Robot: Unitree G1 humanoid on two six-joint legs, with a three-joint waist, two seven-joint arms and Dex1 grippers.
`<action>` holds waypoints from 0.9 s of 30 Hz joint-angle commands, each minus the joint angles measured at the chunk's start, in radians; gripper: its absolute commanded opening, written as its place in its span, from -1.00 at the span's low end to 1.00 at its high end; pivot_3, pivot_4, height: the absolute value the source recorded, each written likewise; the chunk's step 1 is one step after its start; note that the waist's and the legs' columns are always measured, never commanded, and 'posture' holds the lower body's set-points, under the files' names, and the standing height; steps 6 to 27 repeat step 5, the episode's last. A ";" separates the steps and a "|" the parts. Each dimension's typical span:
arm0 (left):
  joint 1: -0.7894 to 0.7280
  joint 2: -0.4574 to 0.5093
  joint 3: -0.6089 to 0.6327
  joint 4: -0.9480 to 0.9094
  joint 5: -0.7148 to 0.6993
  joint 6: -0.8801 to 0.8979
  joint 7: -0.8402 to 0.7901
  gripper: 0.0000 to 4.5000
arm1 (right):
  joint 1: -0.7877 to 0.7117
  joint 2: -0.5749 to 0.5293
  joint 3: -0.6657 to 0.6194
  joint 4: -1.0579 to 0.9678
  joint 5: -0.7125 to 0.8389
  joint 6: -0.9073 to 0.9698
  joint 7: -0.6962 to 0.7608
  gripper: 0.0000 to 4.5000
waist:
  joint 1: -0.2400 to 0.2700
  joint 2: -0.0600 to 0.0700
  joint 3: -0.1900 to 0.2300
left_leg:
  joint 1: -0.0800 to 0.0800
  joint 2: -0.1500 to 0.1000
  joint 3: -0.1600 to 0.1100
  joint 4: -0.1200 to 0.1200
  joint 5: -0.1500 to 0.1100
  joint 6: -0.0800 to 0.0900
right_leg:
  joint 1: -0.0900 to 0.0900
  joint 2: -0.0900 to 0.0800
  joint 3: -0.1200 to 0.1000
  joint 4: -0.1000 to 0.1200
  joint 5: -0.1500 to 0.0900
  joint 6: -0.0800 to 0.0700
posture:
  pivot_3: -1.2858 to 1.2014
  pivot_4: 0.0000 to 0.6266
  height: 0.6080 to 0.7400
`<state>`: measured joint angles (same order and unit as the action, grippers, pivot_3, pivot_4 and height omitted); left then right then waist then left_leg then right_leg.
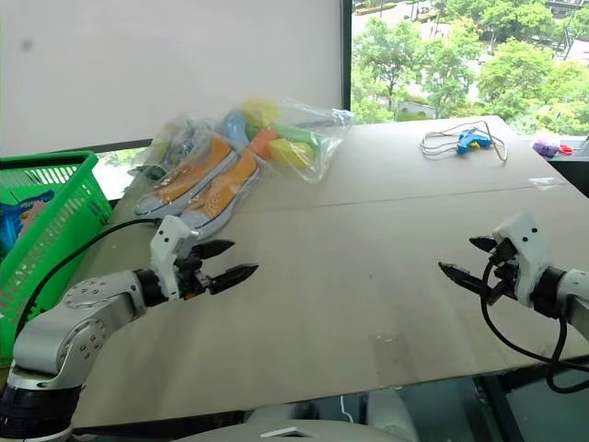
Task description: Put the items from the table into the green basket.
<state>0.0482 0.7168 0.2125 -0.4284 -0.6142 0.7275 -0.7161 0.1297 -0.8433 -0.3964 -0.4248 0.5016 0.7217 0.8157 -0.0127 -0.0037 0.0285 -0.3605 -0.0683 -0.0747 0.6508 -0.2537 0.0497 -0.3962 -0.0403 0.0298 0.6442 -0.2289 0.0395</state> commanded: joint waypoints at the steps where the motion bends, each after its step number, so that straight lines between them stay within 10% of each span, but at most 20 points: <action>1: 0.029 0.005 0.040 -0.041 -0.006 -0.031 -0.011 0.99 | 0.025 0.000 -0.055 -0.053 0.015 0.010 -0.021 1.00 | 0.002 0.000 0.000 | 0.000 0.001 0.000 0.000 -0.001 0.000 | 0.000 0.001 0.000 -0.001 0.000 0.000 | -0.01 -1.00 1.00; 27: 0.021 -0.007 0.030 -0.043 -0.009 -0.032 -0.001 0.99 | 0.040 -0.002 -0.066 -0.059 0.022 0.012 -0.033 1.00 | 0.004 -0.001 0.000 | -0.001 0.001 0.000 0.000 -0.002 0.000 | 0.000 0.001 0.000 -0.002 0.000 0.000 | -0.02 -1.00 1.00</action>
